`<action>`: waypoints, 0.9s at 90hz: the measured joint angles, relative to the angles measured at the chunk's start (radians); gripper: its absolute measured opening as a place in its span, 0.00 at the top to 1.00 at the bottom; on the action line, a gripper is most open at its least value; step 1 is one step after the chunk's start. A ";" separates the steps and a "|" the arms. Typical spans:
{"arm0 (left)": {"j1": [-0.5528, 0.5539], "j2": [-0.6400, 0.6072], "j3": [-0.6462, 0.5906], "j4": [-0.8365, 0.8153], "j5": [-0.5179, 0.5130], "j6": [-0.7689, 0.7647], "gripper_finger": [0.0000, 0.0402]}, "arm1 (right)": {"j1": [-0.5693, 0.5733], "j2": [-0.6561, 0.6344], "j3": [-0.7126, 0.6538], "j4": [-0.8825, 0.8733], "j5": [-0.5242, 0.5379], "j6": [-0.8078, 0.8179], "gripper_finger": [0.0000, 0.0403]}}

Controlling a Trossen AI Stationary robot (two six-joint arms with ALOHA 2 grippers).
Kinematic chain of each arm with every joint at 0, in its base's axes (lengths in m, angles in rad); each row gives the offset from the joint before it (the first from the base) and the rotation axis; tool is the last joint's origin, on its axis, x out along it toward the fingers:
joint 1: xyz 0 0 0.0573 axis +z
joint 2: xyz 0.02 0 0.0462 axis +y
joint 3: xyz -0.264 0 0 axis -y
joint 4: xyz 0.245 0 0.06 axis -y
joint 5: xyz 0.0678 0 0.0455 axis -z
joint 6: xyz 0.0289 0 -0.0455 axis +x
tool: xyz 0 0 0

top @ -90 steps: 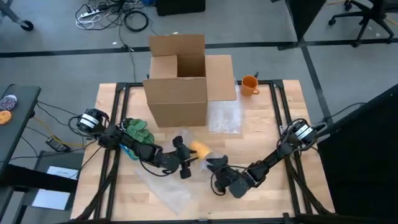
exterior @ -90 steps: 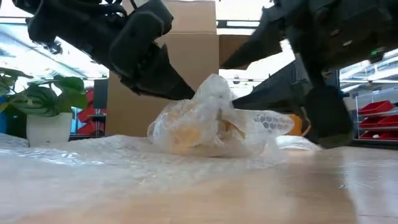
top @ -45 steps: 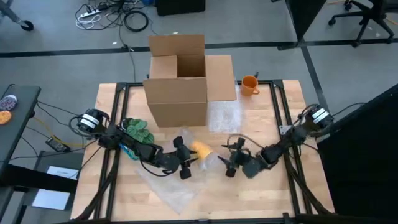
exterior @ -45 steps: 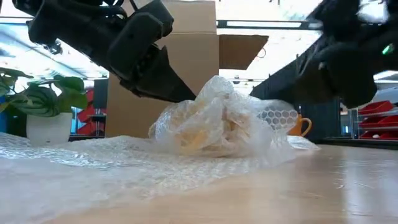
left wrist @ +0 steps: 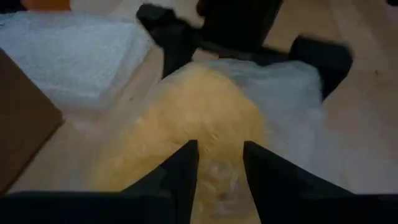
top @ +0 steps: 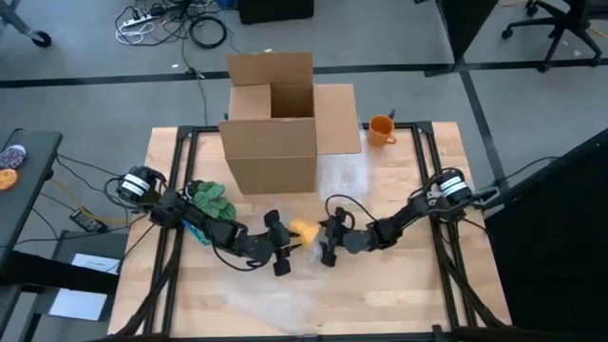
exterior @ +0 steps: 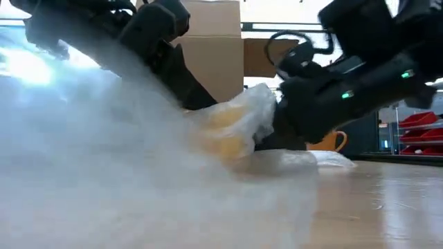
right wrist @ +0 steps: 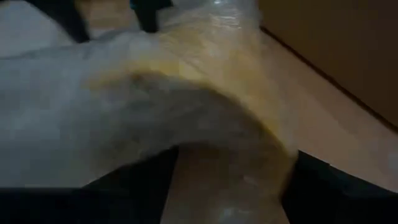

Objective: Wrap mug
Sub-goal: Wrap the yellow mug with the bubble wrap

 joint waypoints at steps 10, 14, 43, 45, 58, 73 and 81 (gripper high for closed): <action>0.000 -0.001 0.001 0.000 0.001 0.000 0.71 | -0.019 0.021 0.032 -0.004 -0.008 -0.051 0.48; -0.001 -0.001 0.001 -0.001 0.003 0.004 0.71 | -0.020 0.021 0.041 -0.013 -0.002 -0.088 0.51; -0.005 0.000 0.002 -0.014 0.016 0.034 0.71 | -0.005 0.022 0.079 -0.036 0.105 -0.392 0.90; -0.005 -0.001 0.002 -0.016 0.016 0.035 0.71 | -0.005 0.021 0.079 -0.032 0.110 -0.401 0.93; -0.006 -0.012 0.002 -0.022 0.050 0.037 0.71 | 0.004 0.017 0.083 -0.024 0.194 -0.467 0.94; -0.033 -0.057 -0.002 -0.087 0.084 0.028 0.71 | 0.026 -0.005 0.091 -0.004 0.364 -0.704 0.95; -0.061 -0.087 -0.003 -0.151 0.104 -0.014 0.71 | 0.042 -0.019 0.092 0.000 0.450 -0.869 0.96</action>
